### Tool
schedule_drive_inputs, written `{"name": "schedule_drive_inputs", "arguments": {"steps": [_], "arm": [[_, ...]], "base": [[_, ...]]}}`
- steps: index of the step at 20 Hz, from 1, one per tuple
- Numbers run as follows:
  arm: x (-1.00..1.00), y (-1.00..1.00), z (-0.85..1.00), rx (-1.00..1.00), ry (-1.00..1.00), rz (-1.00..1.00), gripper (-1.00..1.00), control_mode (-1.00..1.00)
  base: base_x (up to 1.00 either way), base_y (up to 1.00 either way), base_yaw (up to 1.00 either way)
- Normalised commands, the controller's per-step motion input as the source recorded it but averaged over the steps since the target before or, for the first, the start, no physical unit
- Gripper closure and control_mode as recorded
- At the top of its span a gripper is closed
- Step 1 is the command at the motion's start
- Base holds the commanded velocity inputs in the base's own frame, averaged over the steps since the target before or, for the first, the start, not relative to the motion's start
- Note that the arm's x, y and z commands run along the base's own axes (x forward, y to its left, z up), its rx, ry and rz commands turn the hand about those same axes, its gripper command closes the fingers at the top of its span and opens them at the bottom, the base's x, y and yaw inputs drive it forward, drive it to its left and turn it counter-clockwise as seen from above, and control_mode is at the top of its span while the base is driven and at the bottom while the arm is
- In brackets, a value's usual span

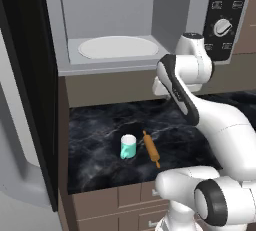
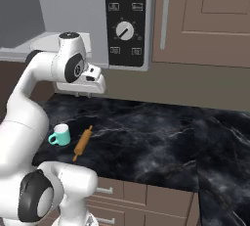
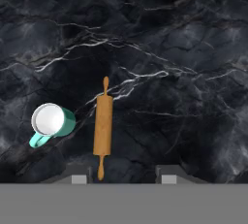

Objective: Pick the mug from the counter and place it inside the microwave. Then close the microwave.

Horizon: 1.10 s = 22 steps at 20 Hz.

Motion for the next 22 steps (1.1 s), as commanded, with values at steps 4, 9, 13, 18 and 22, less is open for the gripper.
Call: {"name": "schedule_drive_inputs", "arguments": {"steps": [4, 9, 13, 18, 22], "arm": [[-0.38, 0.00, 0.00, 0.00, 0.00, 0.00, -1.00, -1.00], [-0.73, 0.00, -0.04, 0.00, 0.00, 0.00, -1.00, -1.00], [-0.72, 0.00, -0.15, 0.00, 0.00, 0.00, -1.00, -1.00], [-0.25, 0.25, -0.11, 0.00, -0.08, 0.00, -1.00, -1.00], [0.00, 0.42, -0.10, 0.00, -0.11, -0.02, -1.00, -1.00]], "base": [[0.00, 0.00, 0.00], [0.00, 0.00, 0.00], [0.00, 0.00, 0.00], [0.00, 0.00, 0.00], [0.00, 0.00, 0.00]]}}
